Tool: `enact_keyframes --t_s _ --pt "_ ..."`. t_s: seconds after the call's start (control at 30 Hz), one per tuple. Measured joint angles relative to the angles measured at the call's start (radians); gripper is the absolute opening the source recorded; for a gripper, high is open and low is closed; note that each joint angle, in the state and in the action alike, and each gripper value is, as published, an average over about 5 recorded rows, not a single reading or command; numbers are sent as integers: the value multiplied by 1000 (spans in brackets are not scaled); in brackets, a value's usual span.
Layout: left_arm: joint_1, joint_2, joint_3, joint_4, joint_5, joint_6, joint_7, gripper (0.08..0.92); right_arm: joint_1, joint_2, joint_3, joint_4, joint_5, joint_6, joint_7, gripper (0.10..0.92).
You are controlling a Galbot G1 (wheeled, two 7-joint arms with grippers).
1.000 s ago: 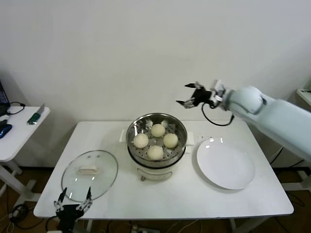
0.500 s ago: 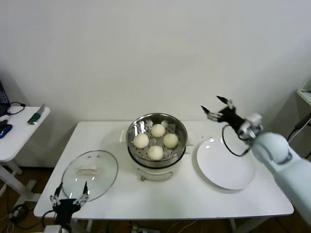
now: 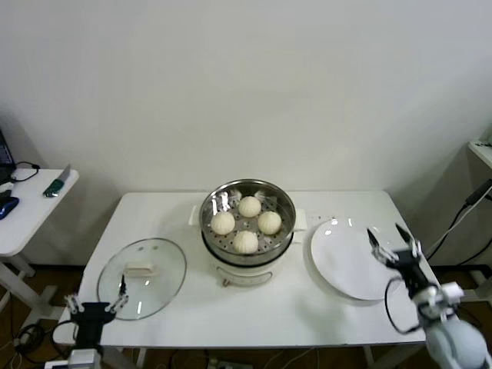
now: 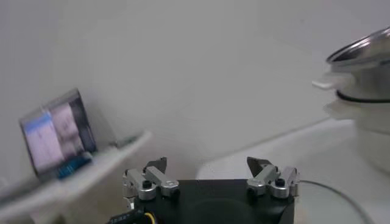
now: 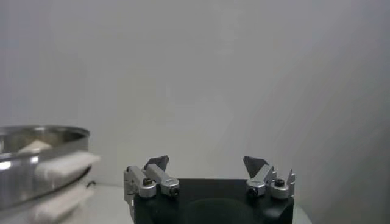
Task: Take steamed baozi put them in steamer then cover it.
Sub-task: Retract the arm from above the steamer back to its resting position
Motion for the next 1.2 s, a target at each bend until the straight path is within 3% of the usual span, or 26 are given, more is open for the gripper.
enact_keyframes --t_s 0.53,1.2 --pt "-30 124 7 182 541 -190 -227 823 -132 201 10 -19 -68 117 29 823" --pt "-171 124 35 451 887 -216 -263 823 -177 280 12 1 -135 152 35 823"
